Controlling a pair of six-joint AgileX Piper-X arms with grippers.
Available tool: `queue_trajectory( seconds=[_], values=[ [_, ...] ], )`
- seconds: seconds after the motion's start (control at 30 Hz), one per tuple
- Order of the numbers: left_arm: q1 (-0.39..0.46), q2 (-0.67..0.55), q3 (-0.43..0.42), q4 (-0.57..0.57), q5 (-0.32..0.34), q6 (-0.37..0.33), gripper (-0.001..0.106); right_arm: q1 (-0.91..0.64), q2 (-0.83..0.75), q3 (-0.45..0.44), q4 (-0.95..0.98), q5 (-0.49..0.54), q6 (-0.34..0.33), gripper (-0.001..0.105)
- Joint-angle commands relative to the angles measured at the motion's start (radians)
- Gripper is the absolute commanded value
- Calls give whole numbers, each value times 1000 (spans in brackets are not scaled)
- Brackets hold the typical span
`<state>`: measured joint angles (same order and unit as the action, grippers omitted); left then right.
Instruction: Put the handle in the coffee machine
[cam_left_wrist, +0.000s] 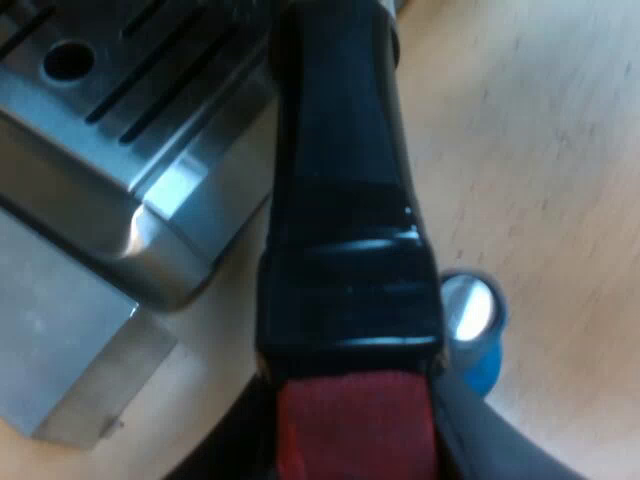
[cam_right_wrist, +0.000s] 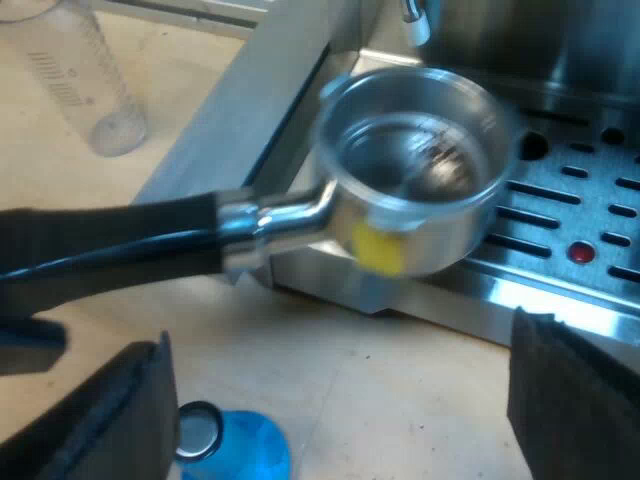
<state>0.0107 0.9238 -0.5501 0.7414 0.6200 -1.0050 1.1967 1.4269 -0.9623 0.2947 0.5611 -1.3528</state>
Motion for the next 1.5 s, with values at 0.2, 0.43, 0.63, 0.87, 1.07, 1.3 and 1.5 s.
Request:
queue_trajectory(
  seconds=[0.2,0.43,0.63,0.87,1.07,1.3,1.5],
  values=[
    [36,119,-77,17,88,61,1,-7,-11,0,-28,11,-14,70],
    [95,208,-142,28,119,141,1,-7,4,3,-61,13,-12,70],
    [95,283,-215,62,139,207,1,-5,81,12,-218,96,-18,70],
    [95,372,-274,62,164,226,1,-5,175,12,-386,266,-20,70],
    [95,410,-290,45,181,226,1,-5,235,12,-502,319,-20,70],
    [95,429,-293,-3,209,221,1,-5,326,12,-692,408,-139,70],
    [95,429,-304,-6,225,219,1,-11,358,12,-780,444,-216,67]
  ],
)
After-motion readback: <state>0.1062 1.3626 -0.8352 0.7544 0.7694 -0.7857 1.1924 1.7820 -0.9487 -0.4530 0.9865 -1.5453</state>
